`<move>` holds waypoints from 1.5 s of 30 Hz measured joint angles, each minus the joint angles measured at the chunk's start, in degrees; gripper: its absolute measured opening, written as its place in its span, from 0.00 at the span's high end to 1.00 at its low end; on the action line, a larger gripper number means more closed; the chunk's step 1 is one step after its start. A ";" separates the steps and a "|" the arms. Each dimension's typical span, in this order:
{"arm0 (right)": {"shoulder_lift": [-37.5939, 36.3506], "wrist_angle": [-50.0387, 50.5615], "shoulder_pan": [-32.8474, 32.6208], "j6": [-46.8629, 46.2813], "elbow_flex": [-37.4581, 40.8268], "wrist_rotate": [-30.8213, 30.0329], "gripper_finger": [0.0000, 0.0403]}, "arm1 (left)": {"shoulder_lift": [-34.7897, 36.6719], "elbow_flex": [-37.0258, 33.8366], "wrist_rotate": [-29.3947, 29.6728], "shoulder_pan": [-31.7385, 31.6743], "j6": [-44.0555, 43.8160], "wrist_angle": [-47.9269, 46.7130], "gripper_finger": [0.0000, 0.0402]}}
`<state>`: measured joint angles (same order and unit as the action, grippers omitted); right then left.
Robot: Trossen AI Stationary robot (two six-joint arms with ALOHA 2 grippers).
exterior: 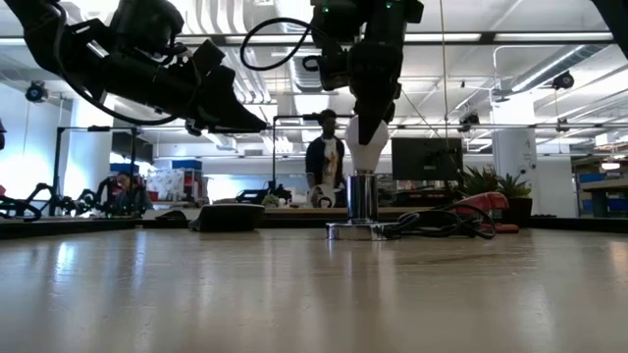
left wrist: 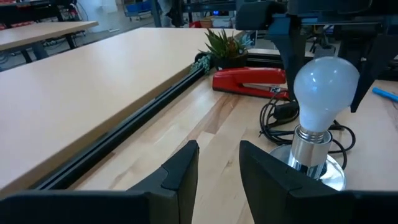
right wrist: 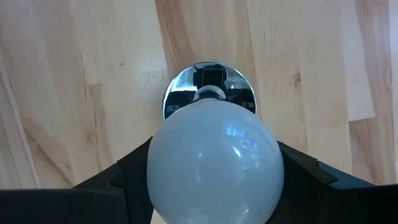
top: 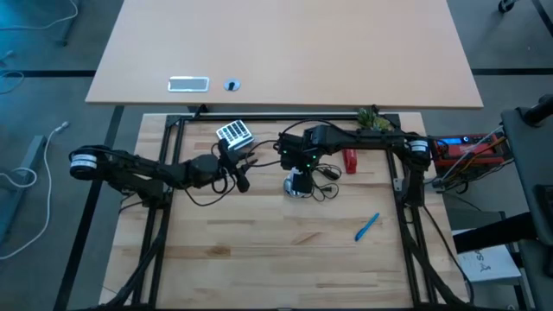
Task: Screw lightbulb
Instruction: Insert the white lightbulb into the silver lamp
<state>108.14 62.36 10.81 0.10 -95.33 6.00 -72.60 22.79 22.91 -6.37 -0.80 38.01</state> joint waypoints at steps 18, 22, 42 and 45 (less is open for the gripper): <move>0.67 -0.94 0.09 0.30 0.75 0.44 0.20 | 0.04 0.00 0.00 0.00 0.01 -0.32 0.72; 0.20 -0.30 0.09 -0.04 -0.10 0.44 0.21 | 0.04 0.00 0.00 0.00 0.04 -0.49 0.74; -8.82 1.12 1.18 -0.26 -5.88 -7.08 0.38 | -0.23 2.08 -11.09 3.07 2.62 -0.21 0.76; -15.53 -3.85 1.25 -2.16 -0.05 -7.26 0.46 | -1.96 4.74 -11.15 4.49 5.47 -1.13 0.82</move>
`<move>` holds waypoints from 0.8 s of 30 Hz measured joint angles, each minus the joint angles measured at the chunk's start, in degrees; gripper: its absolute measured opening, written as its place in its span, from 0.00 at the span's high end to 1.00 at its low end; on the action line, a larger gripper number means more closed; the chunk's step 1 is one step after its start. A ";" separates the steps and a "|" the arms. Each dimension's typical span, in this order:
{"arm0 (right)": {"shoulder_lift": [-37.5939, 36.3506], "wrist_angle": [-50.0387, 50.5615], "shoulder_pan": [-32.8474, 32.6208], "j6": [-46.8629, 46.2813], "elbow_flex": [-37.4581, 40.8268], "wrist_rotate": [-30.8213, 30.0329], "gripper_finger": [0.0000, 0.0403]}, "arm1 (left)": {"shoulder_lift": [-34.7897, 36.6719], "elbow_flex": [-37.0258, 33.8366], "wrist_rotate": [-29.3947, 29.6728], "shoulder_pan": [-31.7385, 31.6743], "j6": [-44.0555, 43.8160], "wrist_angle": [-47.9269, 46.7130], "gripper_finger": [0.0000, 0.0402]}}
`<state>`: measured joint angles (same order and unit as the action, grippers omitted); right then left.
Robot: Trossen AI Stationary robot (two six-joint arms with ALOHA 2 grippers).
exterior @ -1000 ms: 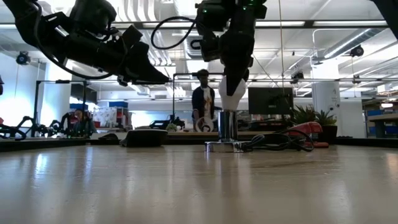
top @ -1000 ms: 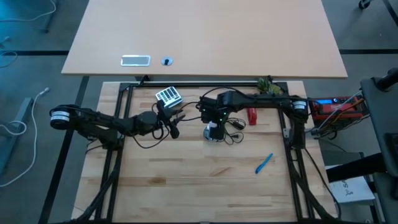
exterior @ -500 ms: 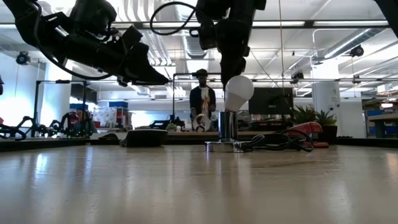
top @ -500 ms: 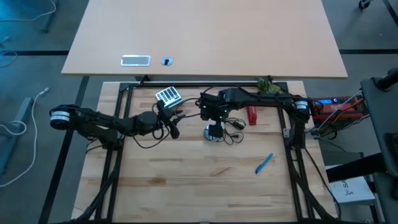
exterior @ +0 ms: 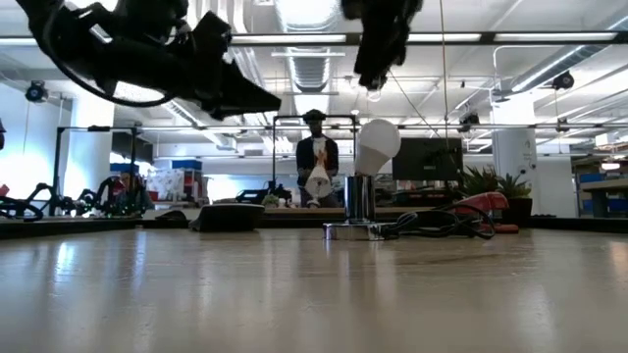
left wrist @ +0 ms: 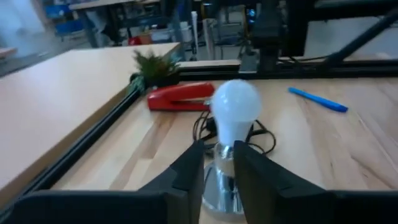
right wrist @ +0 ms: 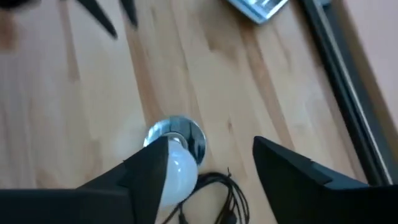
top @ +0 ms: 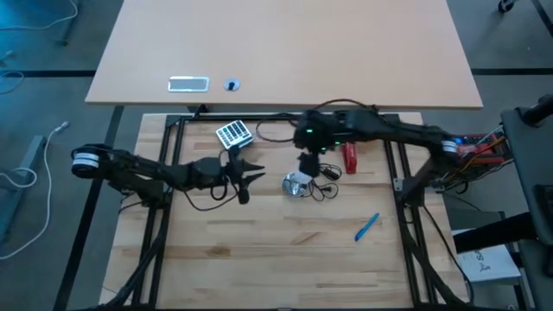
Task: Screw lightbulb
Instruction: Insert the white lightbulb into the silver lamp
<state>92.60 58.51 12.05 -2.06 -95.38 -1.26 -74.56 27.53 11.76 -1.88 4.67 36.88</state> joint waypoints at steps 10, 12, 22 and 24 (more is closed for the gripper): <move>-17.66 -18.74 -1.59 -10.90 30.26 -3.18 0.86 | -12.47 10.82 -2.10 0.44 3.81 -8.42 0.97; -19.21 -24.15 -2.49 -12.32 35.81 -3.22 0.94 | -14.13 12.40 -3.68 0.44 4.07 -8.33 0.98; -19.97 -37.61 -3.56 -18.09 49.63 -4.99 1.00 | -18.28 16.11 -7.98 -0.65 4.85 -8.31 1.00; -19.58 -41.62 -3.61 -18.22 51.42 -4.15 1.00 | -19.66 16.72 -8.42 -1.01 4.08 -8.22 1.00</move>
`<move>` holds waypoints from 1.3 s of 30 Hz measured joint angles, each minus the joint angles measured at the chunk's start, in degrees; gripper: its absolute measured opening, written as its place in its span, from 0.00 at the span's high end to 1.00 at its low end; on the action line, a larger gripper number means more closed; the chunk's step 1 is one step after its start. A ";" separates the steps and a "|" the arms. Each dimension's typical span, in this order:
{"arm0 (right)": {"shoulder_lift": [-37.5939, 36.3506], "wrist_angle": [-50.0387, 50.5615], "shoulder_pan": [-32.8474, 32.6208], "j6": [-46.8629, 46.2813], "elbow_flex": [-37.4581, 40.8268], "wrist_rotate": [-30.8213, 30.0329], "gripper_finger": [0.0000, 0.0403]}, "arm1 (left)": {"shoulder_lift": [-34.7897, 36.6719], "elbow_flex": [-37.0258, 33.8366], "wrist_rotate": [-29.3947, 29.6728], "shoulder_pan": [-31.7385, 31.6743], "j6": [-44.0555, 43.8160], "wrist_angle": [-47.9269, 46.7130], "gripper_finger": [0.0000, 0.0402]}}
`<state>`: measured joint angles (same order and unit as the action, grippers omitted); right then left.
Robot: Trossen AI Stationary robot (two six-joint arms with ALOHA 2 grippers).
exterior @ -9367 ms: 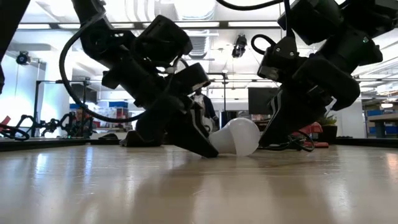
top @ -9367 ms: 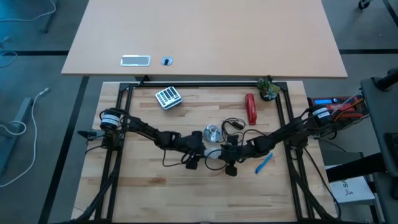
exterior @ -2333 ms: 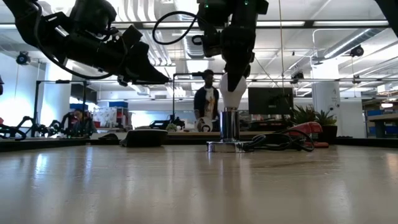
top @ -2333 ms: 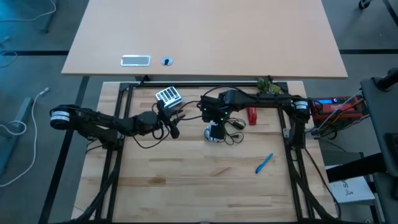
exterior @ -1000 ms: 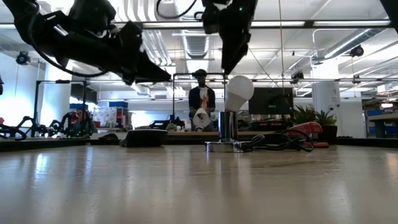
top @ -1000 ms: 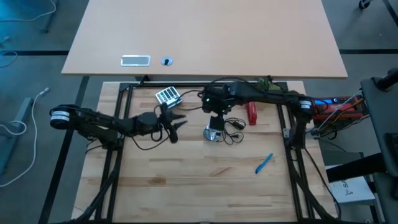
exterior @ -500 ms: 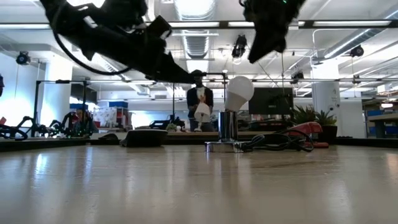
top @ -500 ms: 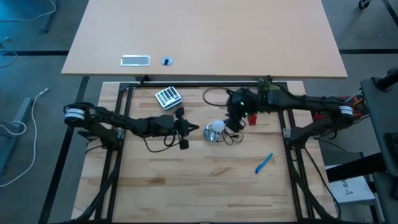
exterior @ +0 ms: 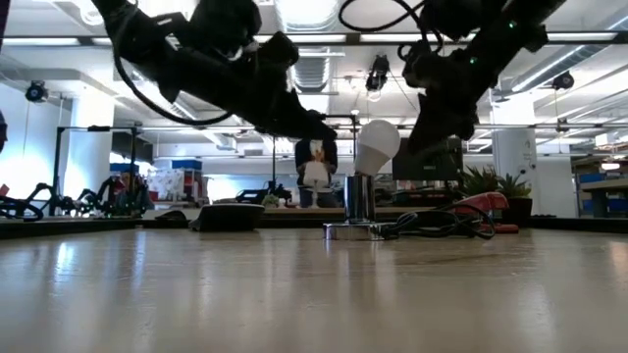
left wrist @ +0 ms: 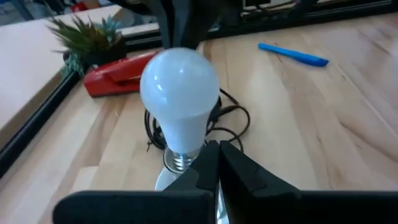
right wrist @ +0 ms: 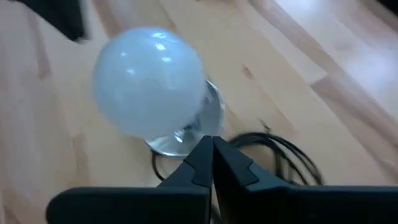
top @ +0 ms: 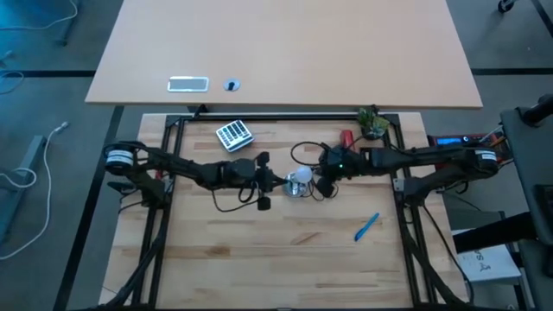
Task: Screw lightbulb
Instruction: Insert the white lightbulb into the silver lamp
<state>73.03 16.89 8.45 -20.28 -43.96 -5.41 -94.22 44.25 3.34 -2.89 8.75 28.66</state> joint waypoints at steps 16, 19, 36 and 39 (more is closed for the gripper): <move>1.01 -6.97 -1.57 0.81 1.39 0.94 1.00 | -3.25 4.21 0.66 -0.76 -0.22 0.07 1.00; 1.14 -7.38 -1.84 0.80 1.40 0.90 1.00 | -3.25 4.13 1.74 -0.88 -0.24 -0.11 1.00; 1.14 -9.79 -1.81 0.79 1.33 0.77 1.00 | -3.23 4.06 6.02 -1.34 -0.46 -1.28 1.00; 1.14 -9.96 -1.84 0.79 1.33 1.02 1.00 | -3.23 4.04 6.64 -1.40 -1.07 -1.26 1.00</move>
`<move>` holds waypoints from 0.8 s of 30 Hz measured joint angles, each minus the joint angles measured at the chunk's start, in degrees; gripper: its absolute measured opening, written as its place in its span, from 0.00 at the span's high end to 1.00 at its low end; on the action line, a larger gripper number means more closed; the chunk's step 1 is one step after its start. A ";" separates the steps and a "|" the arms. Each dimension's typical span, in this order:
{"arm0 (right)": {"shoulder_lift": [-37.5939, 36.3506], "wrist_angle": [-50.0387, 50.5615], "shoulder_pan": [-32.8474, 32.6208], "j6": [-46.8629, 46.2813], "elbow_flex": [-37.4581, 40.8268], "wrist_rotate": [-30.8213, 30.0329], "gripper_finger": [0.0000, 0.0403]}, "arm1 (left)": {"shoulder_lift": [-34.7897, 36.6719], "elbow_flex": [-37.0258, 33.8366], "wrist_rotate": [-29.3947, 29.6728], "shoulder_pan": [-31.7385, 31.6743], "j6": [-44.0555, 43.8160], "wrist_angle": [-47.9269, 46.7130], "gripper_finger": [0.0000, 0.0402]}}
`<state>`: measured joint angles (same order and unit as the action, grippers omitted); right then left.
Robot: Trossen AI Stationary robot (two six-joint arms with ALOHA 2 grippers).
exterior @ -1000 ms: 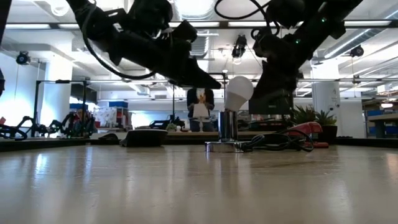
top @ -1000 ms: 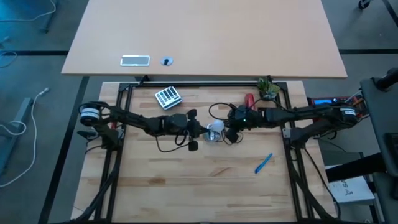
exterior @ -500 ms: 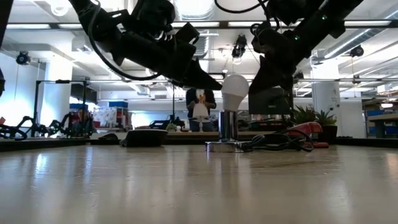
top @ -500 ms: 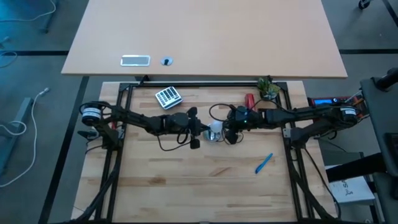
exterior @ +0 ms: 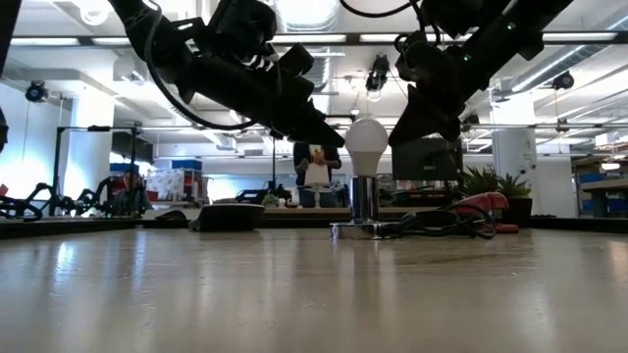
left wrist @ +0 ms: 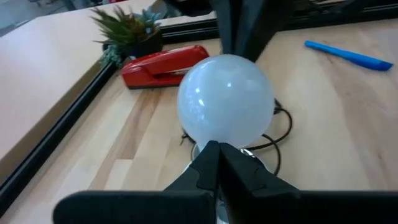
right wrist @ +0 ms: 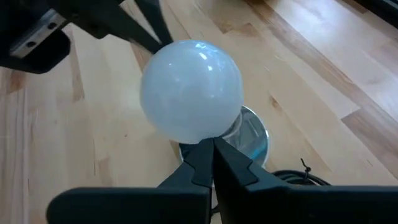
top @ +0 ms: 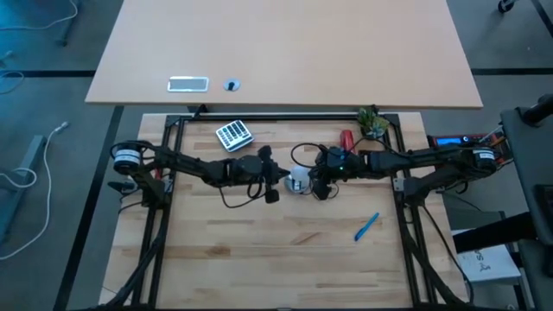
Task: Screw lightbulb
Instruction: Insert the white lightbulb into the silver lamp
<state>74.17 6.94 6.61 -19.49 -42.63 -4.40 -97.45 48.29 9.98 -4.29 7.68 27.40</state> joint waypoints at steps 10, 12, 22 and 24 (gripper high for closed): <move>0.00 -0.38 0.13 -1.19 -0.09 0.11 1.00 | 0.00 0.28 1.05 -0.39 -0.75 0.71 1.00; 0.00 -0.32 0.19 -2.00 -0.09 0.15 1.00 | 0.00 0.69 1.07 -0.55 -0.89 1.07 1.00; 0.04 -0.39 0.28 -2.43 -0.09 -0.14 1.00 | 0.00 1.16 0.91 -1.11 -1.19 1.23 1.00; 0.04 -0.40 0.28 -2.43 -0.09 -0.35 1.00 | 0.00 1.11 0.80 -1.12 -1.33 0.64 1.00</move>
<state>74.22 6.53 6.90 -21.91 -42.72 -4.75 -97.45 49.41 10.78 -5.41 6.35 28.04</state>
